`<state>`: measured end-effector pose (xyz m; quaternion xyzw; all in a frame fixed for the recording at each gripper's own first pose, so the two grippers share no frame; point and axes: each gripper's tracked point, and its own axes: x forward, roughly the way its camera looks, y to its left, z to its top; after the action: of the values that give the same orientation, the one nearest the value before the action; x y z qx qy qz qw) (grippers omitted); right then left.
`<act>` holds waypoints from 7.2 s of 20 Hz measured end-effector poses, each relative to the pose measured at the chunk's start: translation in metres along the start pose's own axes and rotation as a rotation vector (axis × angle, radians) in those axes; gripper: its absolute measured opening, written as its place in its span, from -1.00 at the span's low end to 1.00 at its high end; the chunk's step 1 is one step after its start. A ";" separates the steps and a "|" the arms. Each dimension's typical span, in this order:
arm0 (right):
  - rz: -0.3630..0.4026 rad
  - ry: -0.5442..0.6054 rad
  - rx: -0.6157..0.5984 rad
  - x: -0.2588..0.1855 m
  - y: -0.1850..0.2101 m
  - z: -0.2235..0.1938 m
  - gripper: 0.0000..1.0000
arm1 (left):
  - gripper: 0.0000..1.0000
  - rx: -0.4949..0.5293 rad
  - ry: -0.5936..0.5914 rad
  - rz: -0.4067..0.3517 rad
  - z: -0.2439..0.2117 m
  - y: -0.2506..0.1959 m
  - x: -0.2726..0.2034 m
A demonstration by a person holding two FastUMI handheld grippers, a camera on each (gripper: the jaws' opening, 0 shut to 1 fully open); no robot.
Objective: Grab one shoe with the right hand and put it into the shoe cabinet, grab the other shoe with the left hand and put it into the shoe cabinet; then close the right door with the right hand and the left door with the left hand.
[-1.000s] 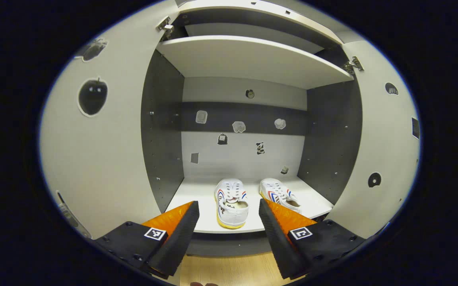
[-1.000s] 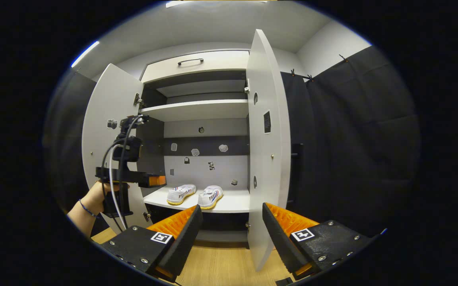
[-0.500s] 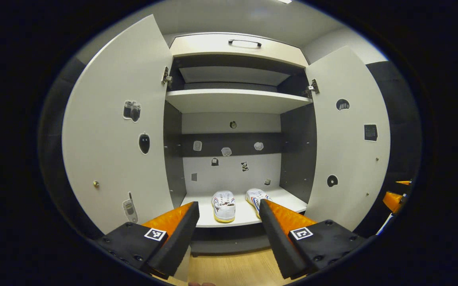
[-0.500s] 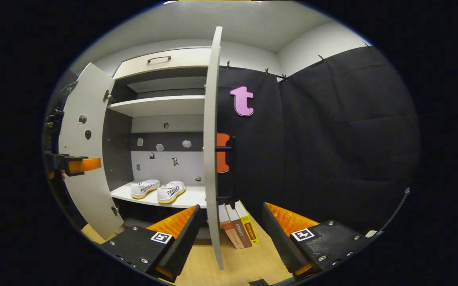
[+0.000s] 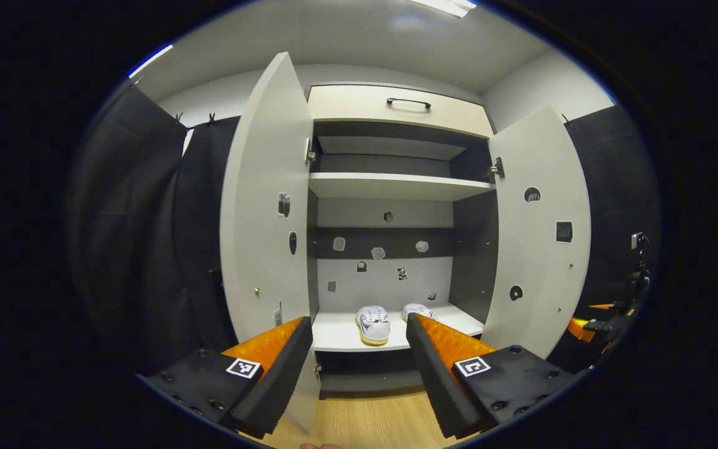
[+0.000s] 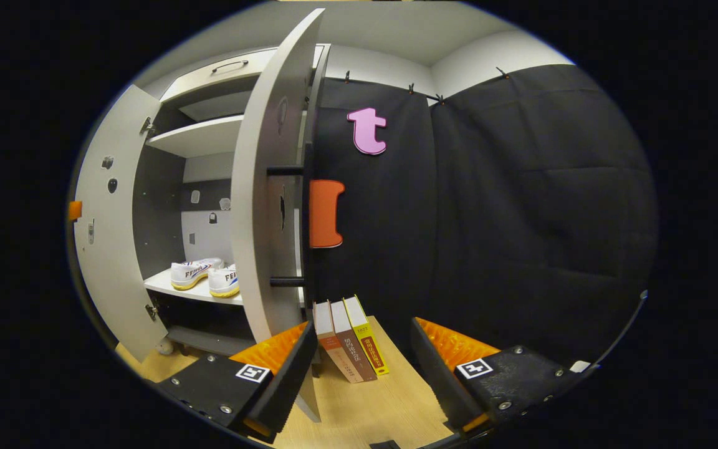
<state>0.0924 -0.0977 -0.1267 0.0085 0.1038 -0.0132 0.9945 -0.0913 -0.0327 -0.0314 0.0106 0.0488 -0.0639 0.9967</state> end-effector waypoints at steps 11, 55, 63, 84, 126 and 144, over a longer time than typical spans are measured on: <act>-0.037 0.010 -0.065 0.031 0.014 -0.014 0.70 | 0.93 -0.019 -0.073 0.146 0.022 0.055 -0.041; 0.209 0.009 -0.043 0.096 0.237 -0.009 0.82 | 0.93 -0.037 -0.051 0.226 -0.019 0.164 -0.078; 0.170 0.018 -0.051 0.096 0.236 -0.009 0.81 | 0.93 -0.041 0.035 0.202 -0.104 0.194 -0.023; 0.124 -0.120 -0.094 -0.009 0.151 0.033 0.85 | 0.83 -0.109 0.173 -0.083 -0.187 0.069 0.057; -0.022 -0.115 -0.017 -0.023 0.044 0.047 0.88 | 0.92 0.059 0.148 0.003 -0.226 -0.085 0.248; 0.176 -0.273 -0.035 -0.062 0.109 0.200 0.88 | 0.92 -0.062 -0.010 0.078 -0.017 0.012 0.107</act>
<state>0.0761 0.0092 0.0838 -0.0015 -0.0334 0.0749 0.9966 0.0145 -0.0340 -0.0582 -0.0186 0.0454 -0.0234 0.9985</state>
